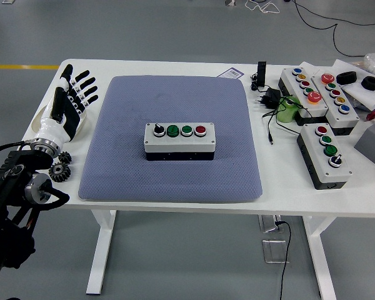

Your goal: Pick up the button,place it on the desk,press the button,press the button

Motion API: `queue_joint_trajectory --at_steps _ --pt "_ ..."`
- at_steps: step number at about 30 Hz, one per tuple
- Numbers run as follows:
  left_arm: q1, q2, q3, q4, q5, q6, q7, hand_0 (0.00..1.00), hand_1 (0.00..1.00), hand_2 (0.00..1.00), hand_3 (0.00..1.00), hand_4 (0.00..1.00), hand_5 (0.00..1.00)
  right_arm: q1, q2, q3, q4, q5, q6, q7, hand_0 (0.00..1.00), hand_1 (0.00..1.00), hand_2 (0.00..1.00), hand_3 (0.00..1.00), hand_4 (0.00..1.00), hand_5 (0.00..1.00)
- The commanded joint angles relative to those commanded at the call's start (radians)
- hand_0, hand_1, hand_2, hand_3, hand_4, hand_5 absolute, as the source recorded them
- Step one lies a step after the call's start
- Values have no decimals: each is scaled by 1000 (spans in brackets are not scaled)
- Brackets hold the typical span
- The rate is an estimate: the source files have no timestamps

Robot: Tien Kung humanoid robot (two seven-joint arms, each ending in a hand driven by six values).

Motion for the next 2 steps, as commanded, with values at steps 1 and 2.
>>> queue_joint_trajectory --at_steps 1,2 --pt "0 0 1 0 0 0 1 835 864 874 859 764 998 0 0 0 0 0 0 0 643 528 552 633 236 245" --pt "0 0 1 -1 1 0 1 835 864 874 859 764 998 0 0 0 0 0 0 0 643 528 552 633 236 245"
